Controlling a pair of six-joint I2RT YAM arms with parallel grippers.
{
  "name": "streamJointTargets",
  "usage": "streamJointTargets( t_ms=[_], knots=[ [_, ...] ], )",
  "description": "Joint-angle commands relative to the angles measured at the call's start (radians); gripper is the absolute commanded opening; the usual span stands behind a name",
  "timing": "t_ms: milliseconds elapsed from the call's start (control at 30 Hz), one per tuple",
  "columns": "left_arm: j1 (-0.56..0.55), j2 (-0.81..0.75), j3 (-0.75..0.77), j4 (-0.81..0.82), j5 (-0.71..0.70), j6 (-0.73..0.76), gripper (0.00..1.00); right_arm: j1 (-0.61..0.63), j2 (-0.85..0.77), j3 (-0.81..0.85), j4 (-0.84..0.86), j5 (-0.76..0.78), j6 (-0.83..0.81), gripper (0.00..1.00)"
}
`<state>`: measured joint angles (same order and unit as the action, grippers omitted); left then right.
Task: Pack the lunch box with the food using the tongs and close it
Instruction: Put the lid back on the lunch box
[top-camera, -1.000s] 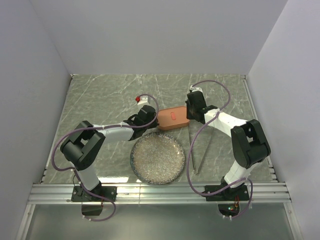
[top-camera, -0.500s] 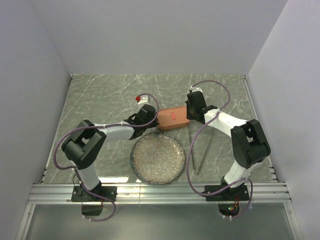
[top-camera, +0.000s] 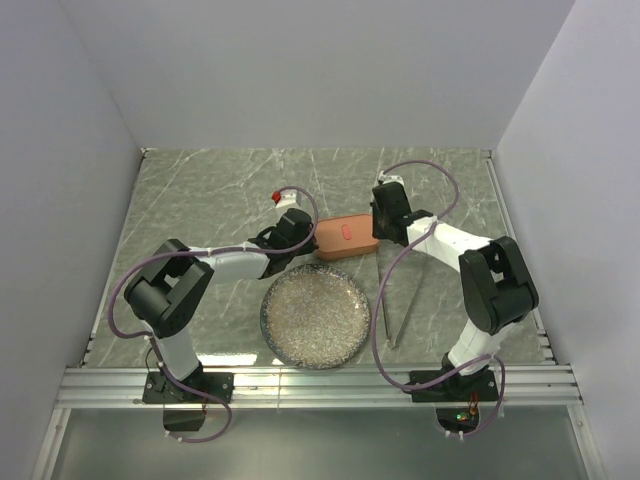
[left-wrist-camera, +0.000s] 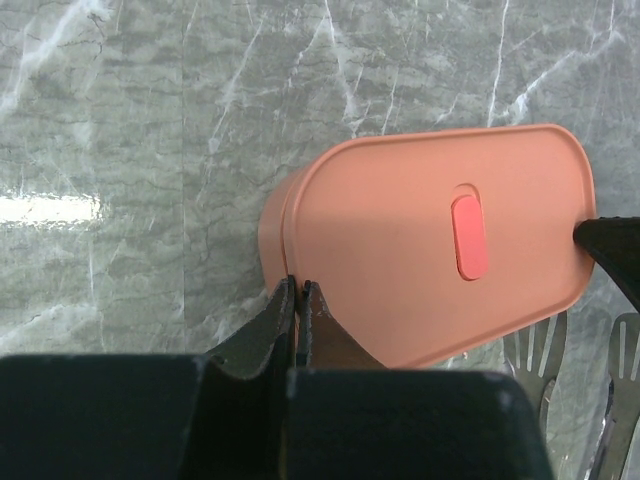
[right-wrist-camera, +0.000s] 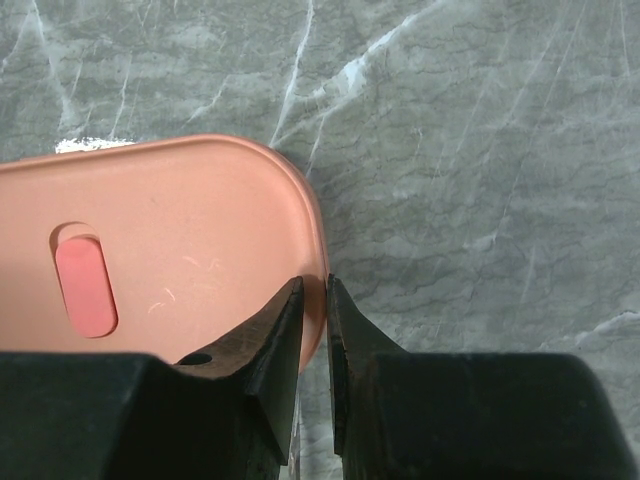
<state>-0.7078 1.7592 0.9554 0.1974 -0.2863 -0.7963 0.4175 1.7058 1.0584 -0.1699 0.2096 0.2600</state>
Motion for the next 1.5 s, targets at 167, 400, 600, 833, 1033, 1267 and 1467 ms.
streamJointTargets(
  t_ms=[167, 400, 600, 833, 1033, 1267, 1467],
  knots=[
    [-0.009, 0.003, 0.029, 0.046, 0.030, 0.032, 0.00, 0.023, 0.046, 0.045, 0.006, -0.021, 0.012, 0.22],
    [-0.009, 0.003, 0.028, 0.050, 0.030, 0.039, 0.04, 0.021, 0.032, 0.035, 0.003, -0.018, 0.018, 0.26],
    [-0.009, 0.009, 0.032, 0.028, 0.009, 0.043, 0.13, 0.023, 0.011, 0.026, 0.003, -0.018, 0.019, 0.29],
    [-0.009, 0.029, 0.034, 0.017, 0.009, 0.039, 0.13, 0.023, 0.008, 0.022, 0.003, -0.019, 0.019, 0.29],
    [-0.009, 0.039, 0.031, 0.011, 0.001, 0.040, 0.12, 0.023, 0.005, 0.015, 0.006, -0.026, 0.019, 0.29],
    [-0.009, 0.075, 0.032, 0.004, 0.015, 0.035, 0.10, 0.024, 0.009, 0.008, 0.000, -0.030, 0.022, 0.29],
    [-0.009, 0.077, 0.029, -0.006, 0.004, 0.037, 0.10, 0.030, 0.011, 0.002, -0.006, -0.026, 0.025, 0.29]
  ],
)
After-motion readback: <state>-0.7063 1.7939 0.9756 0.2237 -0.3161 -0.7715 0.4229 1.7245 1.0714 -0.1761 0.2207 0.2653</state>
